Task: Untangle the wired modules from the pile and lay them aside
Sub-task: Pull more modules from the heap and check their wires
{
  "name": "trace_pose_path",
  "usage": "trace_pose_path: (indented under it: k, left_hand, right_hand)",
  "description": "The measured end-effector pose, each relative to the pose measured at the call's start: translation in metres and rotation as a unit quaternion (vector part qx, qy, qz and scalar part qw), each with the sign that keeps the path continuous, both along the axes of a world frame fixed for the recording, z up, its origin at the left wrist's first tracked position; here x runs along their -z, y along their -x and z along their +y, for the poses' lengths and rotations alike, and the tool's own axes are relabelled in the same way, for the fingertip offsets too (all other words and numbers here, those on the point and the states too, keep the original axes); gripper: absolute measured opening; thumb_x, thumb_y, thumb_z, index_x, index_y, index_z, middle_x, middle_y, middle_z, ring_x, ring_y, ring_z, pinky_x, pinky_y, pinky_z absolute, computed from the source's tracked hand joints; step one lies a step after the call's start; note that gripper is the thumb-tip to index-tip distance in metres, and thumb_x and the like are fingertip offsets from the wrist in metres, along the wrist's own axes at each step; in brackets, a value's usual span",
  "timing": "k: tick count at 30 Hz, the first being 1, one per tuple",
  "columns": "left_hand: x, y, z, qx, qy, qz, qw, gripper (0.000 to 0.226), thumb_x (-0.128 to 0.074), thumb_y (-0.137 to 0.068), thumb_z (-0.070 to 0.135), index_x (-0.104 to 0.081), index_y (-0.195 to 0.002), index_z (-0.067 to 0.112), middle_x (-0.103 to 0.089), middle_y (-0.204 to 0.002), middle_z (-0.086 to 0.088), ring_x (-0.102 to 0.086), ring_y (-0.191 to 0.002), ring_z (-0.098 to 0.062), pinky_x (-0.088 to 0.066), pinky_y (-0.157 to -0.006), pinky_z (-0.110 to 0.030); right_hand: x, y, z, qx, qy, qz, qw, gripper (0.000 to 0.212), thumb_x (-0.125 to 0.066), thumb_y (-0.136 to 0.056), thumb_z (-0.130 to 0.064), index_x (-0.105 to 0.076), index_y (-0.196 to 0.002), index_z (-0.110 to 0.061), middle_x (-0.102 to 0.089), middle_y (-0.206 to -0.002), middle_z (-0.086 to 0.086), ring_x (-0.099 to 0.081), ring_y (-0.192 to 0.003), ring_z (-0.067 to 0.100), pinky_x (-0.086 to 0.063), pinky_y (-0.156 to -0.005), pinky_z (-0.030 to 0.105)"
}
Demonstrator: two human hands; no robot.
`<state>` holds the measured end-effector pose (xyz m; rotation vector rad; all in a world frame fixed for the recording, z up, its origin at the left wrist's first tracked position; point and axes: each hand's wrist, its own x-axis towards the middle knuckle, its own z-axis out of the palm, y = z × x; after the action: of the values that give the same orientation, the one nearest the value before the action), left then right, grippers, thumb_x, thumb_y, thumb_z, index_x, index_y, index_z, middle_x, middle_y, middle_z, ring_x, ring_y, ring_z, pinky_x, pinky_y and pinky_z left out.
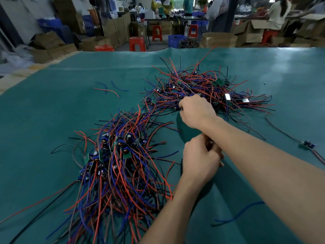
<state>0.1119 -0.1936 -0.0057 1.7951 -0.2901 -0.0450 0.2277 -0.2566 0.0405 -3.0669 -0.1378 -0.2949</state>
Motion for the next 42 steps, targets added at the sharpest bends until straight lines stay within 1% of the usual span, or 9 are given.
trace_pose_path:
  k: [4,10,19,23,28,31,35,38,42]
  left_hand:
    - [-0.001,0.0,0.001,-0.002,0.0,0.011,1.0,0.014,-0.051,-0.082,0.008,-0.062,-0.074,0.013,-0.068,-0.056,0.004,-0.068,-0.048,-0.013,-0.04,-0.043,-0.014]
    - [-0.001,0.001,0.001,-0.003,0.008,0.011,1.0,0.015,-0.05,-0.081,0.009,-0.06,-0.072,0.015,-0.068,-0.056,0.003,-0.067,-0.047,-0.013,-0.041,-0.043,-0.015]
    - [0.002,-0.001,-0.001,-0.002,0.034,0.016,0.999,0.018,-0.049,-0.086,0.014,-0.066,-0.086,0.021,-0.072,-0.066,0.001,-0.067,-0.046,-0.014,-0.05,-0.051,-0.019]
    - [0.004,-0.001,-0.002,-0.012,0.048,0.021,0.999,0.015,-0.052,-0.087,0.011,-0.064,-0.085,0.02,-0.072,-0.065,-0.002,-0.065,-0.045,-0.015,-0.048,-0.05,-0.018]
    - [0.005,-0.001,-0.004,-0.019,0.064,0.013,0.998,0.012,-0.054,-0.095,0.011,-0.063,-0.091,0.018,-0.07,-0.062,-0.005,-0.06,-0.041,-0.013,-0.048,-0.046,-0.022]
    - [0.004,0.0,-0.007,-0.019,0.132,0.039,0.99,0.018,-0.046,-0.105,0.021,-0.059,-0.093,0.017,-0.065,-0.059,-0.006,-0.054,-0.039,-0.019,-0.047,-0.048,-0.032]
    - [-0.001,0.001,-0.009,-0.035,0.2,0.083,0.976,0.043,-0.032,-0.108,0.04,-0.061,-0.093,0.013,-0.063,-0.062,-0.016,-0.051,-0.037,-0.023,-0.04,-0.043,-0.028]
    - [-0.003,-0.001,-0.005,0.001,0.236,0.106,0.966,0.06,-0.027,-0.107,0.047,-0.064,-0.086,0.005,-0.064,-0.063,-0.018,-0.052,-0.037,-0.022,-0.045,-0.041,-0.029]
    - [-0.004,-0.002,-0.002,0.035,0.232,0.09,0.968,0.039,-0.053,-0.102,0.038,-0.064,-0.08,0.007,-0.063,-0.064,-0.017,-0.05,-0.038,-0.02,-0.04,-0.039,-0.026]
  right_hand:
    - [0.003,-0.001,0.003,-0.017,0.047,0.025,0.998,0.031,-0.059,-0.096,-0.016,-0.062,-0.127,-0.019,-0.063,-0.121,0.012,-0.063,-0.108,0.039,-0.046,-0.072,0.042]
    - [0.003,-0.003,0.003,0.004,0.019,-0.007,1.0,0.021,-0.059,-0.097,-0.013,-0.061,-0.119,-0.012,-0.062,-0.112,0.016,-0.062,-0.097,0.04,-0.048,-0.069,0.041]
    - [0.002,0.008,-0.019,0.04,-0.227,-0.081,0.97,0.002,-0.078,-0.086,-0.022,-0.077,-0.085,-0.023,-0.073,-0.084,0.004,-0.069,-0.088,0.027,-0.058,-0.084,0.038]
    - [-0.007,0.039,-0.036,0.046,-0.404,-0.127,0.905,0.008,-0.082,-0.073,-0.022,-0.075,-0.071,-0.022,-0.07,-0.063,-0.003,-0.068,-0.066,0.021,-0.057,-0.068,0.036]
    - [-0.017,0.097,-0.073,-0.054,-0.758,-0.045,0.648,0.01,-0.07,-0.073,-0.009,-0.074,-0.069,-0.017,-0.066,-0.066,0.003,-0.056,-0.051,0.013,-0.046,-0.049,0.023]
    - [-0.009,0.122,-0.088,-0.074,-0.826,0.026,0.558,0.012,-0.068,-0.075,-0.011,-0.075,-0.07,-0.019,-0.067,-0.069,0.001,-0.06,-0.057,0.011,-0.05,-0.054,0.021]
    - [0.007,0.128,-0.087,-0.073,-0.805,0.079,0.584,0.011,-0.069,-0.077,-0.012,-0.079,-0.077,-0.016,-0.071,-0.073,0.004,-0.063,-0.061,0.013,-0.053,-0.056,0.022]
    - [0.014,0.125,-0.083,-0.079,-0.792,0.1,0.597,0.031,-0.071,-0.076,-0.008,-0.074,-0.107,-0.011,-0.069,-0.078,0.005,-0.065,-0.068,0.013,-0.054,-0.062,0.022]
    - [0.017,0.123,-0.078,-0.045,-0.81,0.07,0.581,0.04,-0.072,-0.073,-0.004,-0.071,-0.113,-0.006,-0.07,-0.083,0.008,-0.067,-0.073,0.015,-0.053,-0.063,0.021]
